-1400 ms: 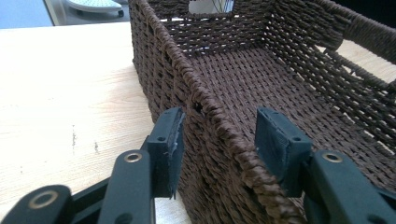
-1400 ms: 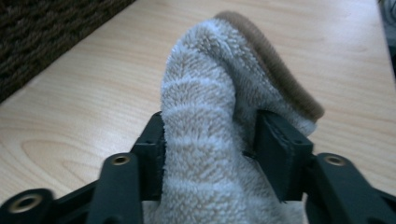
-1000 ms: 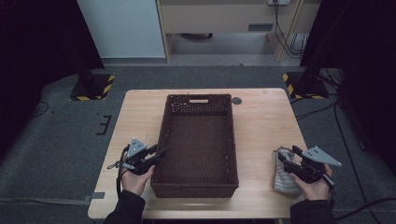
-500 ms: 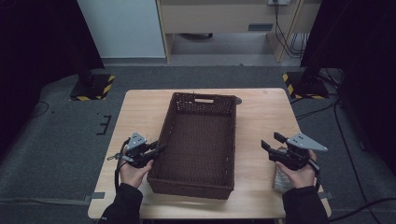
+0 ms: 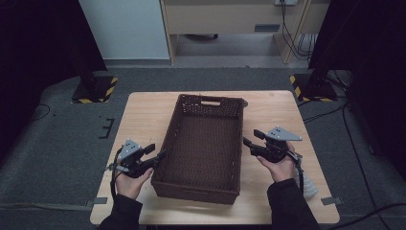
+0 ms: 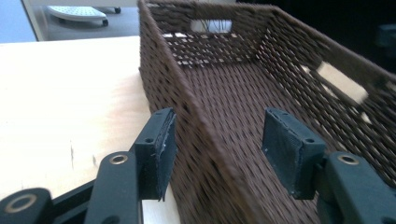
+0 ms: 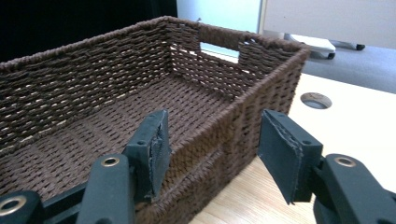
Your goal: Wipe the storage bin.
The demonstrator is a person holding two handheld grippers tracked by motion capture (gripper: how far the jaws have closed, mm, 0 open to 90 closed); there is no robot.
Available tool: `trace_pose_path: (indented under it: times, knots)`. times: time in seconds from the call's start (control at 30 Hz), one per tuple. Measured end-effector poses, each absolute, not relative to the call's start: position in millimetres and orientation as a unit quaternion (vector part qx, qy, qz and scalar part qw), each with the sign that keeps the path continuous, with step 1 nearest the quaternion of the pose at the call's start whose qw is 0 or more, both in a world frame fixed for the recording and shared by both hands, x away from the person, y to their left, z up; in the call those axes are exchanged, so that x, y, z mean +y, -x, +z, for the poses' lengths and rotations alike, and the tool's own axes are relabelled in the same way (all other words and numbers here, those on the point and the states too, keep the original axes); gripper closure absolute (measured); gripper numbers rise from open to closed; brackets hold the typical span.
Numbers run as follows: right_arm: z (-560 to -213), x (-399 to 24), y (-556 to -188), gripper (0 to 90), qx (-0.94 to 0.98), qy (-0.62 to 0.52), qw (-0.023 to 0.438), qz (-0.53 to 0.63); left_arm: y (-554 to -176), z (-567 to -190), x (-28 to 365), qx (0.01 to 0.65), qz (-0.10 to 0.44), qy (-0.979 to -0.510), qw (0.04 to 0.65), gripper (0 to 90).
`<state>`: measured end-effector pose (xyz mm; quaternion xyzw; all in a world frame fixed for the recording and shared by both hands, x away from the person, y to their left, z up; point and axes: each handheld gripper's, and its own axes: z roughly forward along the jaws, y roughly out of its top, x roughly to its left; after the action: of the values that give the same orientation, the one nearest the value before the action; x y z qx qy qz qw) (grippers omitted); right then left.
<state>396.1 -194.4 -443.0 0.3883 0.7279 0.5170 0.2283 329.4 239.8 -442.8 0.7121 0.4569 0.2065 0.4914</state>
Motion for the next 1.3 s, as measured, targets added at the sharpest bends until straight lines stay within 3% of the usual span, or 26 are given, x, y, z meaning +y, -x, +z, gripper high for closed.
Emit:
trace_pose_path:
  times: [0.3,0.53,0.8,1.03,1.2,1.3]
  knots:
    - [-439.6,-197.6,-395.5,44.7,0.724,-0.395,0.23,0.517,-307.2,-451.4,243.1,0.464,0.183,-0.721,0.48,67.4]
    - [-438.2,-188.5,-404.0,45.1,0.729,-0.392,0.227,0.514,-316.0,-451.2,255.7,0.483,0.201,-0.708,0.474,73.5]
    - [-442.9,-174.2,-413.9,45.0,0.743,-0.386,0.228,0.498,-337.0,-452.0,268.9,0.5,0.213,-0.693,0.474,74.1]
    - [-447.2,-172.5,-413.6,46.6,0.758,-0.381,0.237,0.473,-323.9,-451.5,272.8,0.496,0.214,-0.694,0.476,58.7]
    - [-450.4,-175.0,-411.8,47.2,0.748,-0.389,0.228,0.488,-316.8,-454.0,277.6,0.503,0.207,-0.697,0.467,63.2]
    - [-445.7,-174.9,-410.8,47.3,0.753,-0.383,0.237,0.48,-321.9,-454.7,278.8,0.503,0.206,-0.701,0.462,71.6]
